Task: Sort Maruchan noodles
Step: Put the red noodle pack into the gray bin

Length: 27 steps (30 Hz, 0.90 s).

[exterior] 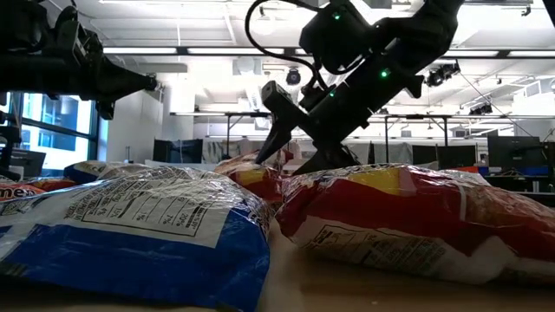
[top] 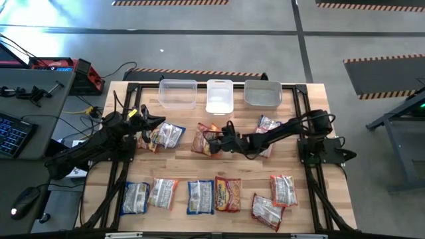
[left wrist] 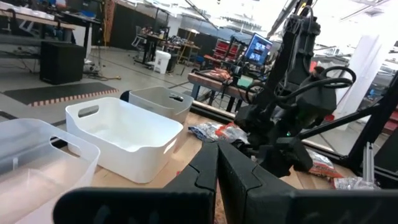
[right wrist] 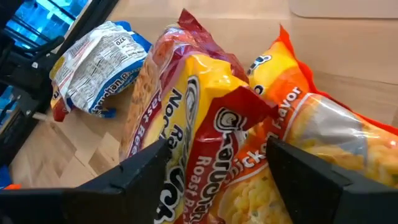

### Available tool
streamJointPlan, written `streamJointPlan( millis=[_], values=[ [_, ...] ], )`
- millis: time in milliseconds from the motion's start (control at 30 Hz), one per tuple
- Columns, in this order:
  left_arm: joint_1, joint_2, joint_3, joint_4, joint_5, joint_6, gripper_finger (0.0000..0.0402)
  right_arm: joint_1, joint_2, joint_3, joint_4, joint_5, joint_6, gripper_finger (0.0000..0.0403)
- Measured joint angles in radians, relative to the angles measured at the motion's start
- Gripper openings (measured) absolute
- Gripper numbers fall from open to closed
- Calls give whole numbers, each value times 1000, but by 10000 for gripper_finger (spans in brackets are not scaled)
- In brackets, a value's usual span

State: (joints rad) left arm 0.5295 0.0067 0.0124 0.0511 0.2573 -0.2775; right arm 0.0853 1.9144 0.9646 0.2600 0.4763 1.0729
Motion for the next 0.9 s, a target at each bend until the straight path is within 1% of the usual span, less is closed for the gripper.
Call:
streamJointPlan(
  millis=[100,367,500,567,667,767,900],
  values=[
    [0,0,0,0,0,0,0,0,1,0,-5,6,-8,217],
    [0,0,0,1,1,-7,0,0,1,-1,-4,8,-106,84],
    [0,0,0,1,2,-27,0,0,1,-2,17,12,-131,36],
    [0,0,0,1,2,-27,0,0,-1,-3,36,3,-157,20],
    [-1,0,0,1,3,-31,0,-1,-21,-3,53,-15,-199,7],
    [-1,0,0,1,3,-16,0,-13,-59,-3,61,-41,-241,5],
    [0,0,0,1,3,42,0,-42,-117,-3,58,-108,-327,5]
  ],
)
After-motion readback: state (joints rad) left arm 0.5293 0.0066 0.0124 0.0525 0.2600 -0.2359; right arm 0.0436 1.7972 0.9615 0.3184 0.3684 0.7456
